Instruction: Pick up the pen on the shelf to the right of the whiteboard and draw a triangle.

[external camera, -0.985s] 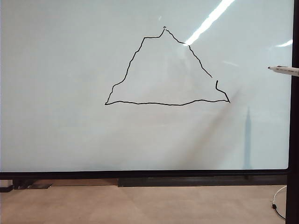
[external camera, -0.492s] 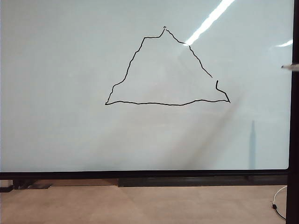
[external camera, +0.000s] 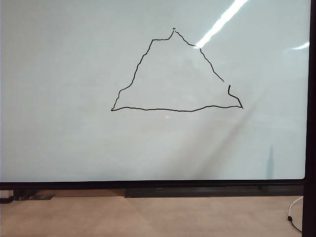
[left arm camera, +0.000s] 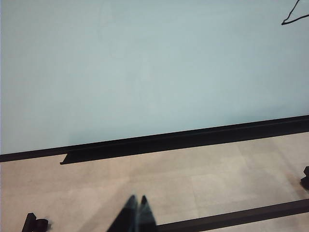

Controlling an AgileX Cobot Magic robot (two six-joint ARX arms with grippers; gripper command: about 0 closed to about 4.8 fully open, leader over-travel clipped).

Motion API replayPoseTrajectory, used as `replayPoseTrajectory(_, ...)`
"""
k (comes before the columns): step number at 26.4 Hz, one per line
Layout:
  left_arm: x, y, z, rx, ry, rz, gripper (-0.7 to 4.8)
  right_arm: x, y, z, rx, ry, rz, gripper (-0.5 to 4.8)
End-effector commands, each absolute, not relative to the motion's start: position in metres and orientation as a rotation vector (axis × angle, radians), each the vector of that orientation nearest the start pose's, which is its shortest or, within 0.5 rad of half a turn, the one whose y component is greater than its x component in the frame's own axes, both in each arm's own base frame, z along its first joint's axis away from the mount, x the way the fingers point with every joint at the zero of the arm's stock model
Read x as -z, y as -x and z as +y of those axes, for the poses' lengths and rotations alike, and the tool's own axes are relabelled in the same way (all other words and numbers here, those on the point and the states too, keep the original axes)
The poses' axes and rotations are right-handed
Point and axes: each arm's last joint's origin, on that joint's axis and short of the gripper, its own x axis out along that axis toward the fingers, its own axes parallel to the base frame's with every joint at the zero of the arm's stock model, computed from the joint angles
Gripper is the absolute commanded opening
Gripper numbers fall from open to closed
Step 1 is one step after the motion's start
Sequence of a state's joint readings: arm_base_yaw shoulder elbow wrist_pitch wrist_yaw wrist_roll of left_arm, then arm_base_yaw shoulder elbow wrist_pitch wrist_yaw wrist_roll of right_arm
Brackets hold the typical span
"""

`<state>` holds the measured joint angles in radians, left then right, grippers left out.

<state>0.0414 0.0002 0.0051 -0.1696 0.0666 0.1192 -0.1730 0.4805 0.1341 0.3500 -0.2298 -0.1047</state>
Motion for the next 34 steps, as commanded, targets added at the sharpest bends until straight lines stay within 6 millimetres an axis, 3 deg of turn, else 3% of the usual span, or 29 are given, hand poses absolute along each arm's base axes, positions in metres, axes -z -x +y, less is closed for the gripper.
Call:
replayPoseTrajectory(1,-0.149,-0.096,0.002,0.036,-0.11,0.169,-0.05,-0.197,-0.122,-0.016,0.013,0.111,-0.007,-0.05)
replayPoseTrajectory(6,-0.149,-0.096,0.002,0.036,-0.11,0.169,-0.05,-0.191,-0.104,-0.017,0.15,0.114,-0.042,-0.06)
replayPoseTrajectory(11,-0.149,-0.096,0.002,0.036,-0.11,0.169,-0.05,-0.181,-0.093,-0.015,0.154,0.118,-0.048,-0.05)
replayPoseTrajectory(18,-0.149,-0.096,0.002,0.036,-0.11,0.168,-0.05,-0.173,-0.095,-0.014,0.089,0.14,-0.005,-0.05)
replayPoseTrajectory(34,-0.149,-0.096,0.002,0.036,-0.11,0.169,-0.05,-0.177,-0.094,-0.013,0.082,0.135,-0.054,-0.05)
